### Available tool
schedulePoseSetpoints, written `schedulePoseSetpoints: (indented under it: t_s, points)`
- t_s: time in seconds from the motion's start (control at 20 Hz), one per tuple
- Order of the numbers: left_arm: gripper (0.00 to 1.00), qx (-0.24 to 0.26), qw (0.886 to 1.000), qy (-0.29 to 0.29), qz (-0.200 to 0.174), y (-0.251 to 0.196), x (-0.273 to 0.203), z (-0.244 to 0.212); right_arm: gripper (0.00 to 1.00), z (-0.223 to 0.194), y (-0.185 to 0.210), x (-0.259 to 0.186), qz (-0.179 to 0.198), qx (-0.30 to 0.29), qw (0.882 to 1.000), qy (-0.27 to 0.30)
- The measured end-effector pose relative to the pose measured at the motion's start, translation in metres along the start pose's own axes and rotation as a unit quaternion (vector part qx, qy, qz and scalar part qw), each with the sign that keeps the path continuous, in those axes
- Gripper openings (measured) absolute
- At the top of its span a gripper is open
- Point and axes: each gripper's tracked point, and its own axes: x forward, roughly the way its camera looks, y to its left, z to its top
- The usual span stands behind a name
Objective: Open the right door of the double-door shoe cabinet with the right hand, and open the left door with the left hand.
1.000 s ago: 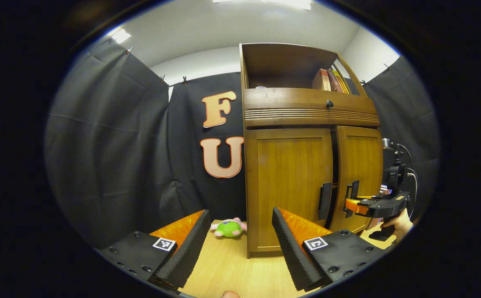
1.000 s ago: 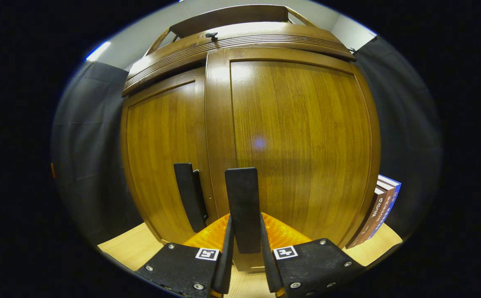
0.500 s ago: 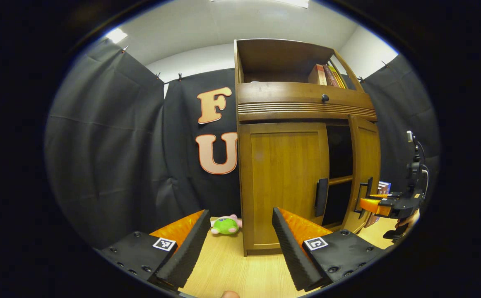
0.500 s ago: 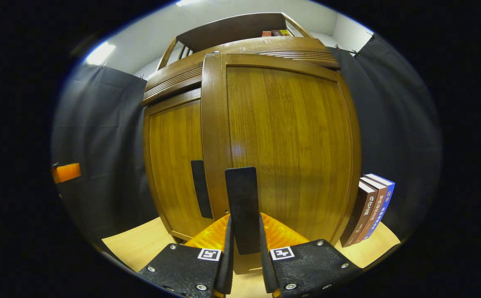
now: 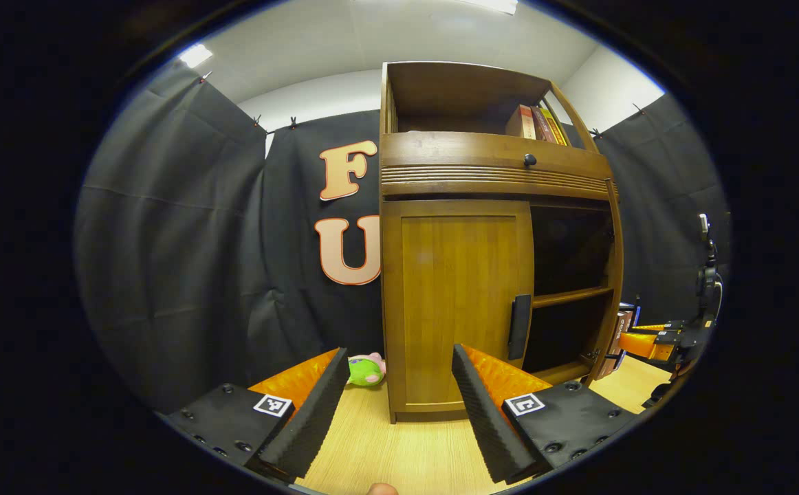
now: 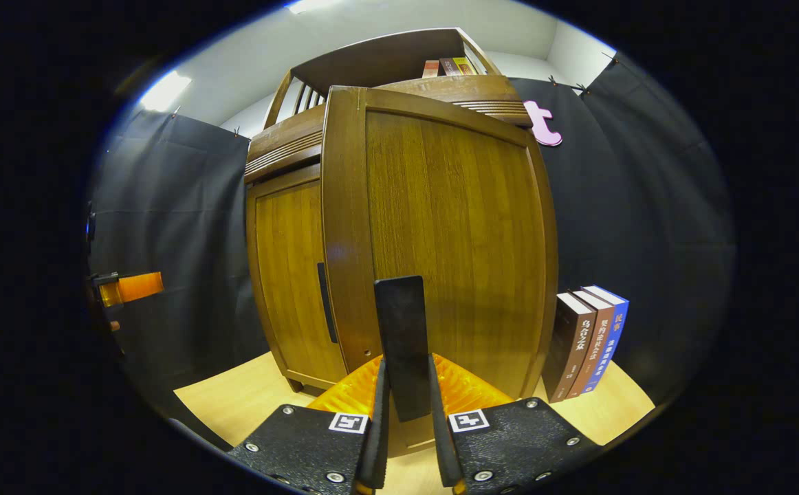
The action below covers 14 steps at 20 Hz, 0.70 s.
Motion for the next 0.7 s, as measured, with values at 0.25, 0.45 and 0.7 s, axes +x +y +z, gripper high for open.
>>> schedulePoseSetpoints:
  t_s: [0.25,0.45,0.7]
  points:
    - [0.96,-0.004,1.0,-0.006,-0.019,-0.02,-0.002,0.003,0.25,0.0,-0.02,-0.032,-0.029,-0.025,0.999,0.002]
    - [0.95,-0.001,1.0,-0.005,-0.027,-0.03,-0.003,0.003,0.16,0.001,-0.037,-0.052,-0.058,-0.036,0.998,0.0]
    - [0.96,-0.005,0.999,-0.003,-0.037,-0.047,-0.001,0.001,0.11,0.002,-0.057,-0.07,-0.09,-0.038,0.995,0.002]
